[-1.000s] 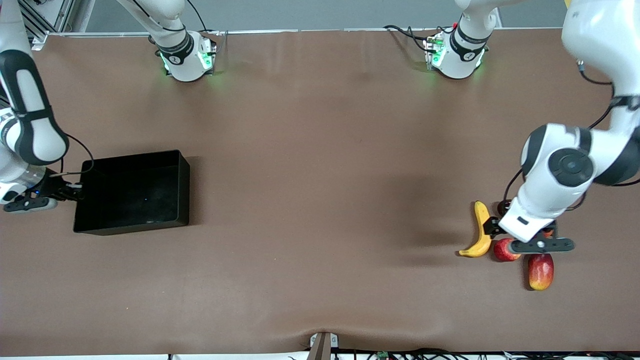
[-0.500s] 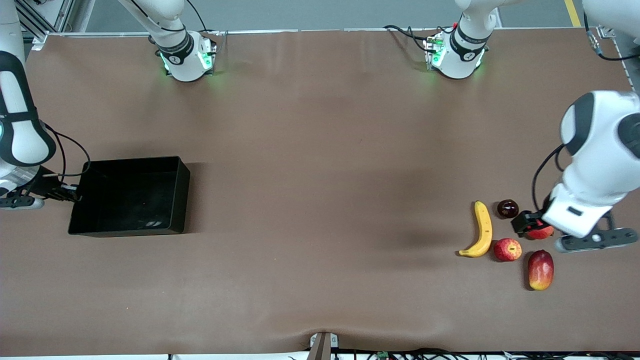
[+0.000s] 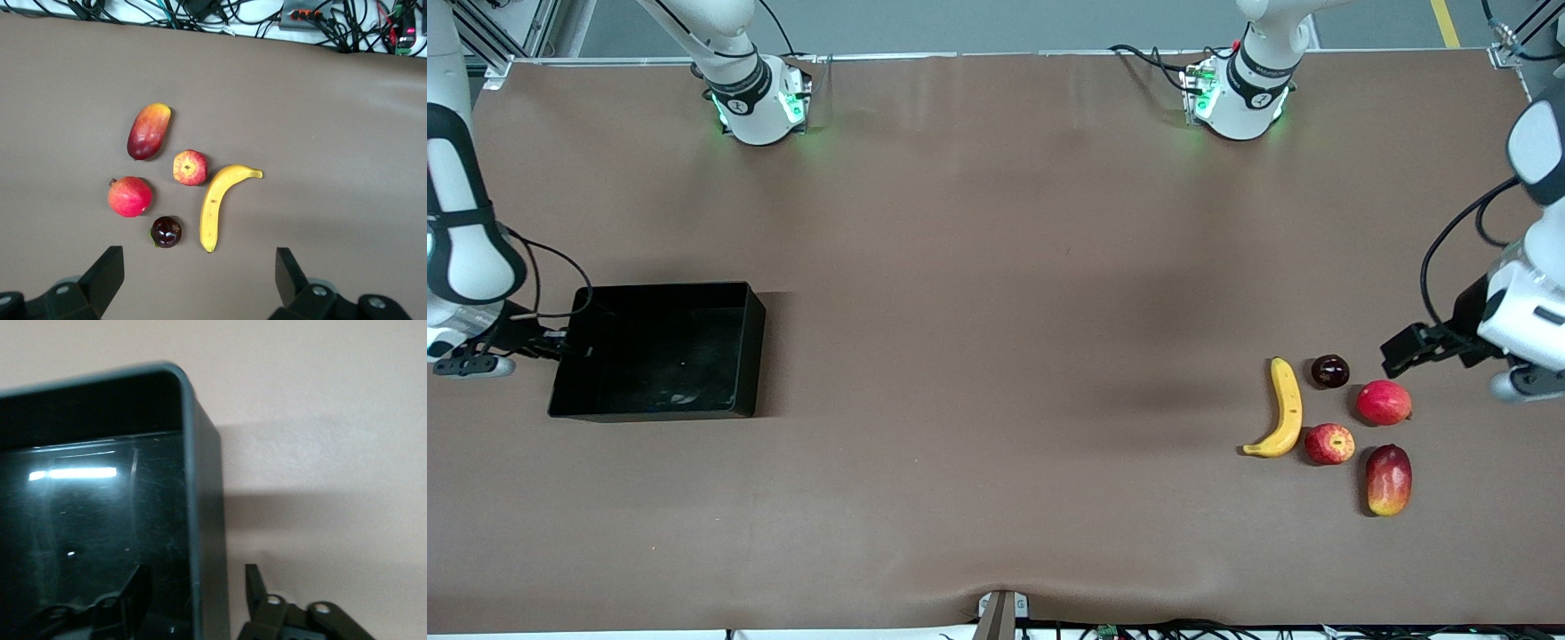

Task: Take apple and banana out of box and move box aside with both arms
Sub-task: 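Open both grippers and raise them away from banana and tray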

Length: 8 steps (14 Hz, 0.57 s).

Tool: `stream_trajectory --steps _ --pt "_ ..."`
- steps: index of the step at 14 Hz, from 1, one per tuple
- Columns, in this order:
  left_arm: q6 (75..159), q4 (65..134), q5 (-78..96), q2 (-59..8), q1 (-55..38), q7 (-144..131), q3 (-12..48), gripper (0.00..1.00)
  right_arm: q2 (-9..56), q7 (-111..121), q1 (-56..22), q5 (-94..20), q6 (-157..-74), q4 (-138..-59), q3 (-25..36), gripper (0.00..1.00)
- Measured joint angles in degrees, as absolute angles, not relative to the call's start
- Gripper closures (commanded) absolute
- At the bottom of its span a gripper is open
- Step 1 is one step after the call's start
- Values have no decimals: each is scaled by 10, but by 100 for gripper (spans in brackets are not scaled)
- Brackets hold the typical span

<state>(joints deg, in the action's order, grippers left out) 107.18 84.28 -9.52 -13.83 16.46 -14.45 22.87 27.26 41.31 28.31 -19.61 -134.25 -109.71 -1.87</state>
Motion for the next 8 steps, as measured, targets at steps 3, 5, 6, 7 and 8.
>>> stream_trajectory --steps 3,5,6,7,8 --pt "1053 844 -57 -103 150 -108 214 0 262 413 283 -135 -1172 -988 -19 0" --pt "1026 846 -41 -83 108 -97 164 0 256 415 279 -87 -1061 -902 -25 0" --pt "1012 848 -30 -75 89 -92 141 0 254 417 269 -63 -1027 -868 -29 0" --pt "1000 853 -22 -65 75 -88 123 0 253 417 253 -39 -1000 -840 -31 0" --pt "994 861 -17 -53 62 -82 106 0 252 417 232 -20 -981 -817 -32 0"
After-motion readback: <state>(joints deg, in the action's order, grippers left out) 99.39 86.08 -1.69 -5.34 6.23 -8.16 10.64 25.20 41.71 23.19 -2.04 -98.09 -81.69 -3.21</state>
